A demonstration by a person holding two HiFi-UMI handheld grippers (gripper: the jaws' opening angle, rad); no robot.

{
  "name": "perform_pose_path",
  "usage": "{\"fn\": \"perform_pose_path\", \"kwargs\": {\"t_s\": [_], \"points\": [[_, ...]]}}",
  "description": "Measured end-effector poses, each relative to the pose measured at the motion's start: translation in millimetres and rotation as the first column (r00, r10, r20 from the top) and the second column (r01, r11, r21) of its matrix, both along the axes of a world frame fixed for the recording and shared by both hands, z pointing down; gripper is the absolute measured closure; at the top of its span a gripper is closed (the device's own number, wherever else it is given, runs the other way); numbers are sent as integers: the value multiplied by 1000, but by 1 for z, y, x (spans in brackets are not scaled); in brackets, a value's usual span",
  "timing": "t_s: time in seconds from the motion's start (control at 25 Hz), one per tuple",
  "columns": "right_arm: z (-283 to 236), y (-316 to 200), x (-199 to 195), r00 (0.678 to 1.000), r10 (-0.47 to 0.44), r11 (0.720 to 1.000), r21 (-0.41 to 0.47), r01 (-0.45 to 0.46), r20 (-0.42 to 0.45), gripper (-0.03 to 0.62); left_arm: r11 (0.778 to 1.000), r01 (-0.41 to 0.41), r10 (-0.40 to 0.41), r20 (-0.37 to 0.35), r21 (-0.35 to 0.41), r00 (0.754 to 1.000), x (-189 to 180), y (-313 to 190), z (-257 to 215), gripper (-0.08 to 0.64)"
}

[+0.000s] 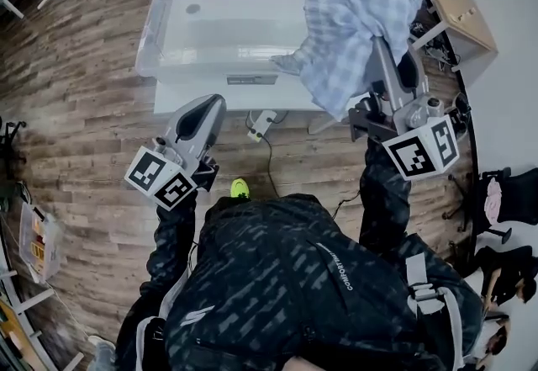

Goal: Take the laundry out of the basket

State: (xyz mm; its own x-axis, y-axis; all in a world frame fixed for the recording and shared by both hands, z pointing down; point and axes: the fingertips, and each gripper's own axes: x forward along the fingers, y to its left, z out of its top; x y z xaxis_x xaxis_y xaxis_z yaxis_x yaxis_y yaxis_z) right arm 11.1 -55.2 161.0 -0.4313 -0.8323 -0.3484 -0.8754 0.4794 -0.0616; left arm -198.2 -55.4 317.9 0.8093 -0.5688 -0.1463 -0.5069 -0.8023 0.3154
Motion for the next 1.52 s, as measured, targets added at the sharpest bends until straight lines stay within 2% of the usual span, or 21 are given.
{"fn": "perform_pose_path", "kwargs": {"t_s": [0.16, 0.4, 0.52, 0.64, 0.72, 0.84, 1.04, 1.52], "points": [[1, 28, 16, 999, -51, 999, -1, 51, 9, 482, 999, 24, -25, 6, 22, 1000, 22, 25, -11, 551], [20, 85, 60, 993, -115, 993, -32, 116, 39, 482, 999, 38, -39, 27, 21, 999, 76, 79, -7, 551], [40, 125, 83, 988, -143, 987, -65, 146, 52, 480, 999, 33, -34, 29, 23, 999, 109, 120, -3, 551], [63, 174, 107, 978, -181, 978, -87, 190, 104, 479, 999, 26, -28, 43, 36, 999, 144, 173, 1, 551], [79, 186, 116, 974, -191, 971, -118, 205, 121, 479, 999, 21, -22, 47, 31, 999, 159, 189, 6, 551], [99, 182, 122, 974, -195, 963, -167, 213, 114, 479, 1000, 22, -22, 56, 8, 998, 171, 191, 13, 551], [115, 193, 125, 971, -216, 954, -190, 232, 102, 479, 1000, 30, -29, 68, -6, 997, 182, 207, 16, 551], [132, 189, 119, 969, -237, 943, -222, 248, 75, 479, 999, 42, -44, 88, 20, 995, 187, 210, 1, 551]]}}
